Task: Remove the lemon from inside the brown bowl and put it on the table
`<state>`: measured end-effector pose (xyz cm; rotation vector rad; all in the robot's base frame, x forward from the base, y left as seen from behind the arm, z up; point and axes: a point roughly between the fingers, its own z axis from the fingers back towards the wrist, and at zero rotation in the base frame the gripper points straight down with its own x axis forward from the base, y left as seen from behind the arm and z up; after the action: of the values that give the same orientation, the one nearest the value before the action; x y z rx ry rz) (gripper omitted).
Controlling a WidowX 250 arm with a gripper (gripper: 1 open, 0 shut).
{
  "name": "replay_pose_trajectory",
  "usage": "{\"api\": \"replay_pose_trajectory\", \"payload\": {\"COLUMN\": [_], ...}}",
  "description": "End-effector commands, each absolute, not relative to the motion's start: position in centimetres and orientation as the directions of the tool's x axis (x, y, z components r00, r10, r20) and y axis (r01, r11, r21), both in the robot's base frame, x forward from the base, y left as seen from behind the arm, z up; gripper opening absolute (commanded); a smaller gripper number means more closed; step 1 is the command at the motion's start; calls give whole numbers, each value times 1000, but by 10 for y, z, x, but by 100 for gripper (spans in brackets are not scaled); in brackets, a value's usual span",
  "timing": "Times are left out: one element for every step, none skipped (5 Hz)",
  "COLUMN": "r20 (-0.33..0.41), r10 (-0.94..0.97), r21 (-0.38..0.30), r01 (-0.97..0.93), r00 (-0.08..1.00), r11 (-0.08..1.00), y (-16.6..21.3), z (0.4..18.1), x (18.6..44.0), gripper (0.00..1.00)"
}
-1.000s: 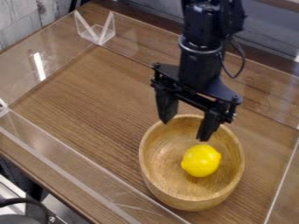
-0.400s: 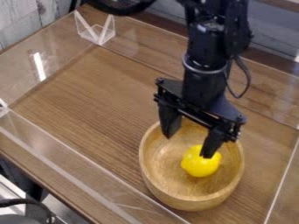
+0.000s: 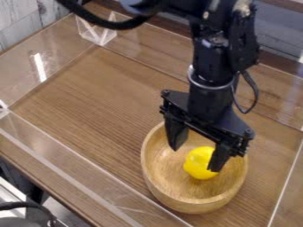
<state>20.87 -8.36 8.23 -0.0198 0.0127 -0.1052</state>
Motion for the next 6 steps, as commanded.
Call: {"api": "replay_pose_trajectory", "payload": {"r20": [36,42,49,53,59,61], "r10": [-111,-110,-113,-120,-124,-128], "r21": [-38,-46,-53,-57,-62,-66], "r01": [112,112,116,123,128,132], "r00": [993,993,992,991,991,990], "r11": [993,993,992,991,990,989], "y": [-90,-93,-96,-99,-100,-101], "z": [88,83,79,76,73,70], "x": [210,207,205,203,202,201], "gripper": [100,100,100,100,100,100]}}
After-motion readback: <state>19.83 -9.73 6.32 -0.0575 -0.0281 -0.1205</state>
